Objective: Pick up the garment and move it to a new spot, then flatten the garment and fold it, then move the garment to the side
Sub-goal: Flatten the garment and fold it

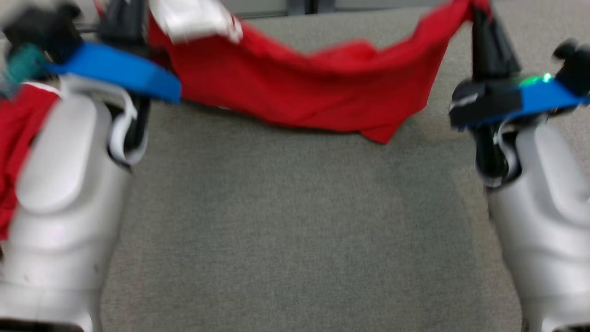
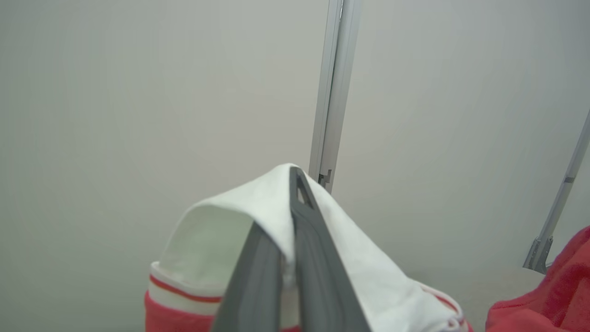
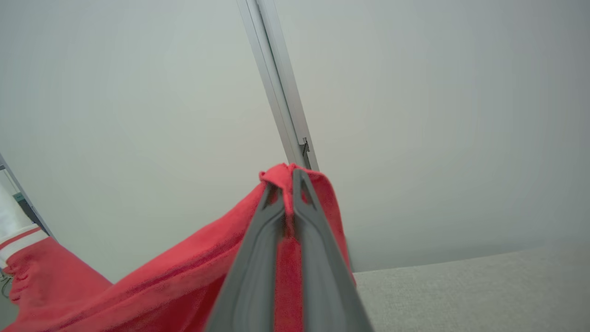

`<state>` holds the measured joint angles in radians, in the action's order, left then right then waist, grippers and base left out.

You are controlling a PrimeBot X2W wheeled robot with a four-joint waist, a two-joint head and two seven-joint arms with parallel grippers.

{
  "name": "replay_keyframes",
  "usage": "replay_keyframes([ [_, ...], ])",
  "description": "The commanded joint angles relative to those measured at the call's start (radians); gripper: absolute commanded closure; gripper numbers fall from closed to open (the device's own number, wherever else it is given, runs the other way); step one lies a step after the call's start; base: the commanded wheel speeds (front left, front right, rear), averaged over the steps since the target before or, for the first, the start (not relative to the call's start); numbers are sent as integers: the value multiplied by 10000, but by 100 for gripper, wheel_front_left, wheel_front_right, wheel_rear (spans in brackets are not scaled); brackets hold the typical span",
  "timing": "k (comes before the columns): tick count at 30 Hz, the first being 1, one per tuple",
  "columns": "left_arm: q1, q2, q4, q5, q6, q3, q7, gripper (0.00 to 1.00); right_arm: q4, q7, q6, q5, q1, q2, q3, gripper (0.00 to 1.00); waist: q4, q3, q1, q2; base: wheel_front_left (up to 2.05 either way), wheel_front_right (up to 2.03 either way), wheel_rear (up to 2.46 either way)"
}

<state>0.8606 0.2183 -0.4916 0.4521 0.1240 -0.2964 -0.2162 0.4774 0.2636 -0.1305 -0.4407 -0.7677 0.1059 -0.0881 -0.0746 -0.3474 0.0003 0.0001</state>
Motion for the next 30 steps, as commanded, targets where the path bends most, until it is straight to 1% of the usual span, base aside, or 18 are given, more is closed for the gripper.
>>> replay_keyframes([
  [1, 557, 29, -21, 23, 40, 83, 45, 100, 140, -45, -4, -189, -583, 117, 22, 100, 92, -306, -3, -1, 0, 0, 0],
  [5, 2892, 241, -361, -4, 58, 177, 389, 100, 756, -135, -4, -795, -2815, 266, 47, 100, -79, -960, -3, -1, 0, 0, 0],
  [9, 4918, 202, -1060, 111, 74, 187, 513, 100, 1529, -157, -5, -1303, -4819, 463, 294, 100, -234, -1375, -3, -1, 0, 0, 0],
  [15, 7574, 20, -2305, 27, 81, -77, 366, 100, 3079, -187, -5, -1927, -7386, 770, 918, 100, -273, -1709, -3, -1, 0, 0, 0],
  [18, 8514, -196, -2696, 69, 63, -356, 224, 100, 3536, -162, -5, -1956, -8225, 948, 783, 100, -206, -1817, -3, -1, 0, 0, 0],
  [20, 8886, -251, -2891, 198, 63, -457, 76, 100, 3743, -141, -5, -1963, -8527, 1095, 609, 100, -142, -1883, -3, -1, 0, 0, 0],
  [23, 8962, -312, -3130, 358, 64, -902, -54, 100, 3984, -68, -5, -2078, -8601, 1216, 313, 100, -59, -1938, -3, -1, 0, 0, 0],
  [26, 8553, -245, -3260, 647, 65, -1250, -214, 100, 4195, -50, -5, -2265, -8200, 1257, 76, 100, 21, -2016, -3, -1, 0, 0, 0],
  [30, 7616, -180, -3188, 1111, 66, -1575, -382, 100, 4242, 14, -5, -2635, -7420, 1164, -225, 100, 93, -2076, -3, -1, 0, 0, 0],
])
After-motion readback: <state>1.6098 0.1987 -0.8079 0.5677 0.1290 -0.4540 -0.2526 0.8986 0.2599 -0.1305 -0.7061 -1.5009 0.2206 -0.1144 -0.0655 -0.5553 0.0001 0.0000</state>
